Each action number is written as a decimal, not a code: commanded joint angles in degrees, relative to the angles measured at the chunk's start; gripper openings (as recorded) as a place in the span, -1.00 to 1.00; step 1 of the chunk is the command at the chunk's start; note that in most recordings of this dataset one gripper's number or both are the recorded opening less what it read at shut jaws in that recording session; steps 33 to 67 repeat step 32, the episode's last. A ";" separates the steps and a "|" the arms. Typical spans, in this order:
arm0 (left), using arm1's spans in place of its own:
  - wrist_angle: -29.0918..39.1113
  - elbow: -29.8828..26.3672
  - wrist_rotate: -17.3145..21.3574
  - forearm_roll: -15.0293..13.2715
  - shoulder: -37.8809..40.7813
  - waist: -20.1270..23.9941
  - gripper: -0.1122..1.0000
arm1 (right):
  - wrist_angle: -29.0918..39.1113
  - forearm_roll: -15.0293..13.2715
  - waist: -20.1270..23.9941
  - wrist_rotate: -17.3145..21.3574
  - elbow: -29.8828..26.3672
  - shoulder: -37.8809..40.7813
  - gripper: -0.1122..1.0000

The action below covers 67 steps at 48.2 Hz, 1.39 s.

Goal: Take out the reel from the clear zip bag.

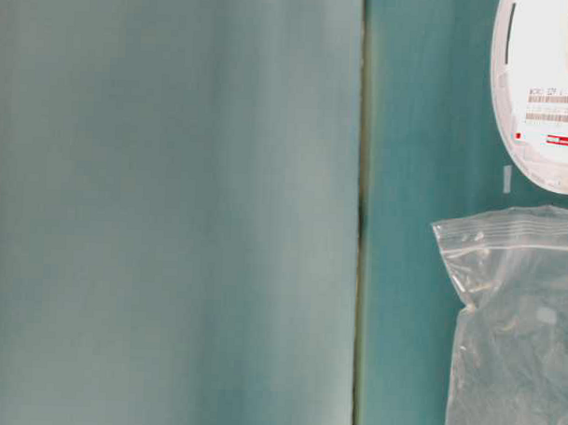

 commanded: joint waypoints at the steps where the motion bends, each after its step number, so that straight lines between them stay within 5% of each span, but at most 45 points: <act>1: -0.35 -1.49 -0.09 0.18 0.18 -0.09 0.86 | -0.35 -0.09 -0.18 -0.53 -0.70 0.18 0.84; 67: -0.26 -1.32 -0.35 0.18 0.44 -0.09 0.86 | -0.53 0.00 -0.18 -0.18 0.26 0.09 0.84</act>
